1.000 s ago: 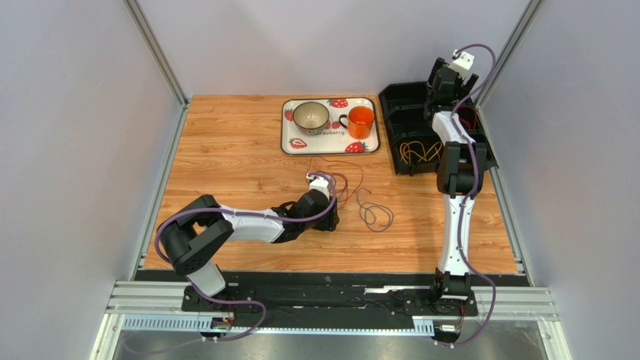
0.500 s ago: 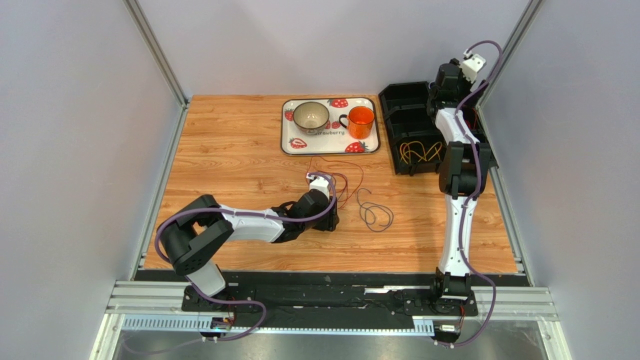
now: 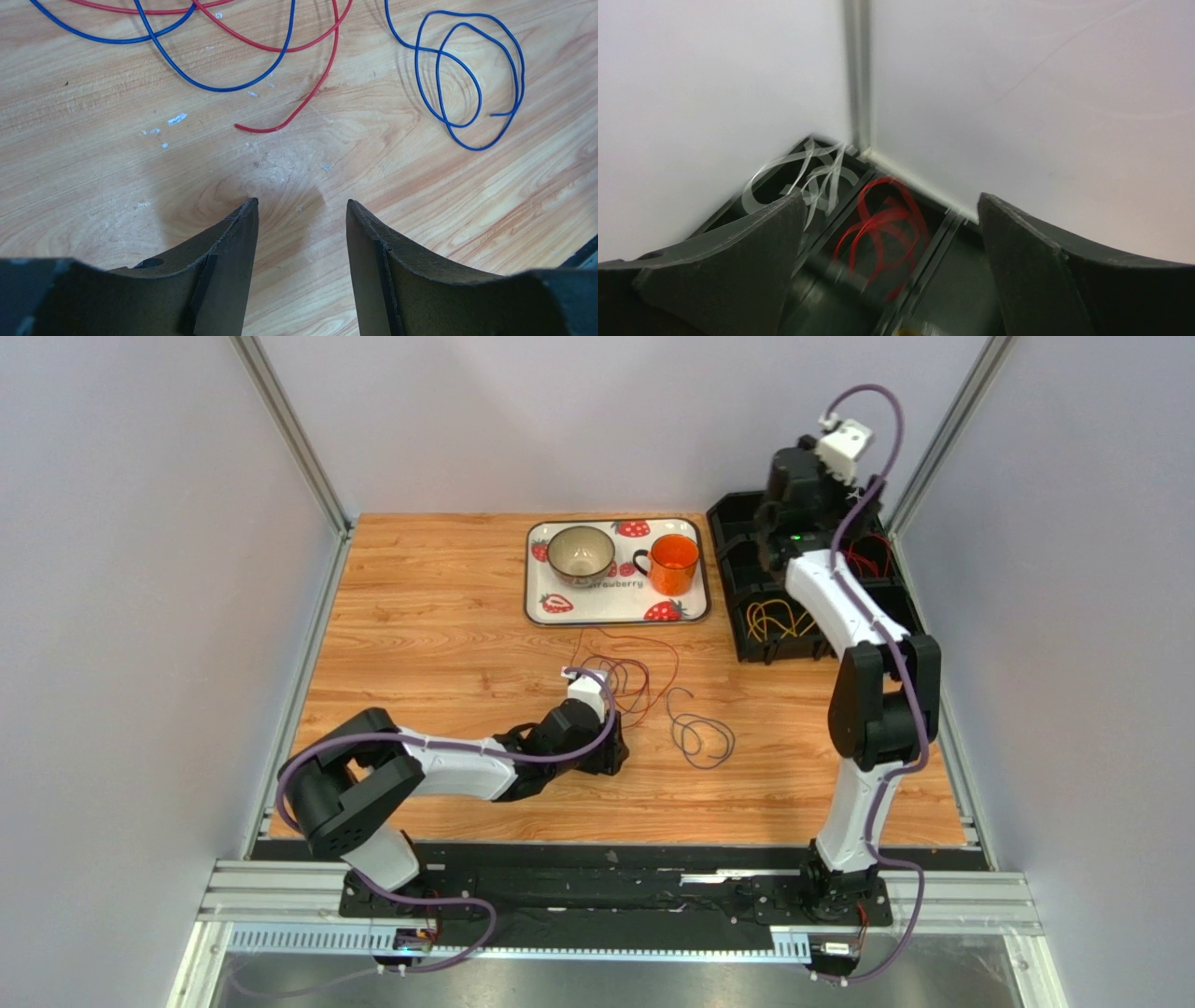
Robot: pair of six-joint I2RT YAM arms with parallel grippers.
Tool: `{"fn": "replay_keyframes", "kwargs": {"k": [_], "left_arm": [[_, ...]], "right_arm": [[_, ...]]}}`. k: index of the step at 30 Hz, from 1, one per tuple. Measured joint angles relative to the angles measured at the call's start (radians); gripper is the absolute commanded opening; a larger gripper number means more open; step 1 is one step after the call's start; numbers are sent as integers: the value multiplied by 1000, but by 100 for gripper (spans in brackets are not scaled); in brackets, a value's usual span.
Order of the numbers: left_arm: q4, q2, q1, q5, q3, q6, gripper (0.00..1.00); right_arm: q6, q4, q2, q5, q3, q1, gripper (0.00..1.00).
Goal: Untangle the cables
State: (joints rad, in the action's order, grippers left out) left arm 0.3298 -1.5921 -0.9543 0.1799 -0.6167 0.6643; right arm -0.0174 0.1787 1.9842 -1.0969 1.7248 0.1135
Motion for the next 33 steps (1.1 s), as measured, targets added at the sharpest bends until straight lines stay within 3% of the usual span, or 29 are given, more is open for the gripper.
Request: {"fn": "replay_keyframes", "kwargs": {"k": [5, 13, 15, 16, 19, 22, 27, 33], "left_arm": [[83, 49, 0, -22, 86, -1, 58], [172, 106, 0, -33, 160, -1, 58], [187, 107, 0, -32, 161, -1, 58], [192, 108, 0, -32, 161, 0, 59], [208, 114, -1, -32, 172, 1, 59], [212, 144, -1, -19, 196, 5, 60], [174, 198, -1, 11, 196, 9, 60], [-17, 230, -1, 75, 92, -18, 59]], "right_arm": [[163, -230, -127, 105, -95, 172, 100], [480, -752, -248, 475, -65, 134, 100], [544, -791, -290, 553, -90, 131, 80], [553, -815, -317, 644, -111, 119, 79], [566, -869, -346, 899, -143, 116, 82], [566, -886, -389, 987, -253, 158, 84], [583, -906, -560, 1074, -510, 274, 86], [616, -906, -737, 1098, -700, 355, 81]]}}
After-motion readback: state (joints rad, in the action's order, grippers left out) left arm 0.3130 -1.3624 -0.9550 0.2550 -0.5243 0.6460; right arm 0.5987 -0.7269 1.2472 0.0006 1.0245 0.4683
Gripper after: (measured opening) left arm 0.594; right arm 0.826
